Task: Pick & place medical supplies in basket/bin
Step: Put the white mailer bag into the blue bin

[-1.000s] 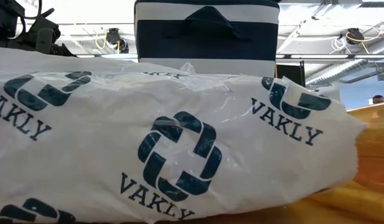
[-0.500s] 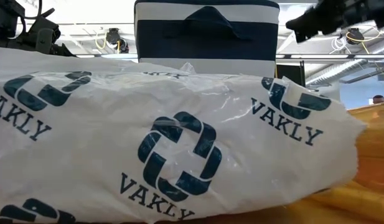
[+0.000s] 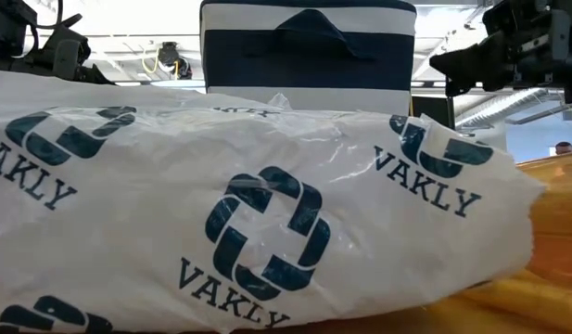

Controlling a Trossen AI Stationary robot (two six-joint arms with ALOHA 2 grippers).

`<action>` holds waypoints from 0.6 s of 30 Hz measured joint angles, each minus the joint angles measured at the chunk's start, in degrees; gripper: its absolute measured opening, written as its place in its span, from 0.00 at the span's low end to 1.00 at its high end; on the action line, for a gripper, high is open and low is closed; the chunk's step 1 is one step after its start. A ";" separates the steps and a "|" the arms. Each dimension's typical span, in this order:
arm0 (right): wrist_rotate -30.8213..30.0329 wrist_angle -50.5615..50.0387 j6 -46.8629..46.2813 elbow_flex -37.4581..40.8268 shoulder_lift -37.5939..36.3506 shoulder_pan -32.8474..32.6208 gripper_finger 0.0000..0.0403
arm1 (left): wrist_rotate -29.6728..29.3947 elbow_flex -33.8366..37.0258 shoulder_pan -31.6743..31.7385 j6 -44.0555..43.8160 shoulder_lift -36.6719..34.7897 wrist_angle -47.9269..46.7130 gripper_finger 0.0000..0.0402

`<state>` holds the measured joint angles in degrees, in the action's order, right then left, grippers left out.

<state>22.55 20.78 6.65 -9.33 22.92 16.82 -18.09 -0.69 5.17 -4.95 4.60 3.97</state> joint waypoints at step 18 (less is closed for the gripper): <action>-0.06 0.02 2.55 0.18 0.00 0.02 0.00 | 6.90 -0.38 -6.05 -0.39 4.35 19.17 0.09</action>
<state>22.49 20.80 9.20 -9.15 22.92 16.84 -11.18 -1.06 -0.88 -5.34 8.95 23.14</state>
